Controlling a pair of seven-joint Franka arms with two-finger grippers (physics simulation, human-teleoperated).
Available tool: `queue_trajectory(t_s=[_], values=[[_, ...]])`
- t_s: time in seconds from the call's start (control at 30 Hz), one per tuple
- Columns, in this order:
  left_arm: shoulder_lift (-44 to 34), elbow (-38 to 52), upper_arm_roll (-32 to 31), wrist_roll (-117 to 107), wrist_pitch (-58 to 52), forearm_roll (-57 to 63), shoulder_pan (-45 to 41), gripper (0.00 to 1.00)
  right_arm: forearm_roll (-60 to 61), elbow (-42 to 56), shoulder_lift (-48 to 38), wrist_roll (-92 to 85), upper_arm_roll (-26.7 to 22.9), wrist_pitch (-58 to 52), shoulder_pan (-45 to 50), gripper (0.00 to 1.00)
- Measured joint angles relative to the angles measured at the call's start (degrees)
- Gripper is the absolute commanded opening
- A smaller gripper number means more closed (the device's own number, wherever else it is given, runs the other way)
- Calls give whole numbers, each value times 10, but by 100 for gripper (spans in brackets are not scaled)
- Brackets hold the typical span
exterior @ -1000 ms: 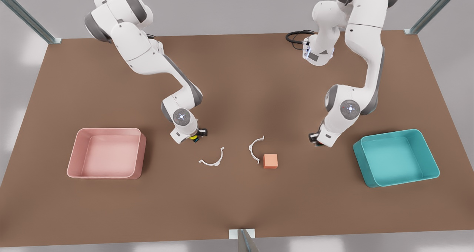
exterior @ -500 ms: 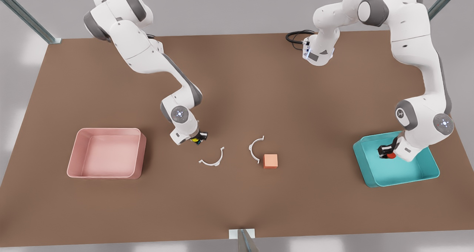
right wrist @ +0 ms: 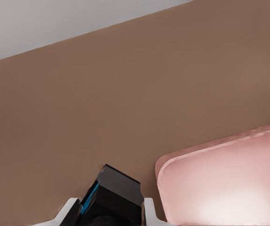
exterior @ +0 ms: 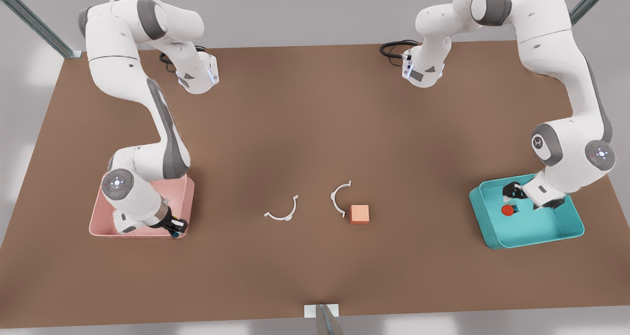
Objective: Place the red button in the blue storage box with the left arm, and place the yellow button in the pink storage box with the right arm
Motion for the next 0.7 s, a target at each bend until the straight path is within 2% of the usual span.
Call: queue_trajectory(t_s=[0.1, 0.17, 0.3, 0.37, 0.43, 0.6, 0.63, 0.7], values=[[-80, 44, 0, -53, -80, 1, -73, 100, 0, -41, -24, -45, 1, -38, -43, 56], [-120, 57, -26, -87, -127, 3, -85, 100, 1, -56, -27, -74, 1, -52, -65, 56], [-151, 80, -45, -149, -203, 5, -116, 100, 1, -69, 3, -129, 1, -56, -101, 57], [-161, 82, -49, -176, -229, 6, -123, 100, 1, -69, 32, -156, 1, -40, -114, 65], [-161, 82, -52, -200, -248, 9, -124, 100, 0, -68, 53, -179, 0, -22, -120, 98], [-155, 82, -57, -251, -277, 12, -113, 100, -1, -42, 43, -227, 5, 2, -118, 100], [-154, 82, -57, -259, -280, 12, -112, 100, -1, -22, 16, -235, 19, 2, -114, 100], [-152, 82, -57, -275, -285, 13, -111, 100, -3, 88, -31, -241, 36, -44, -78, 100]])
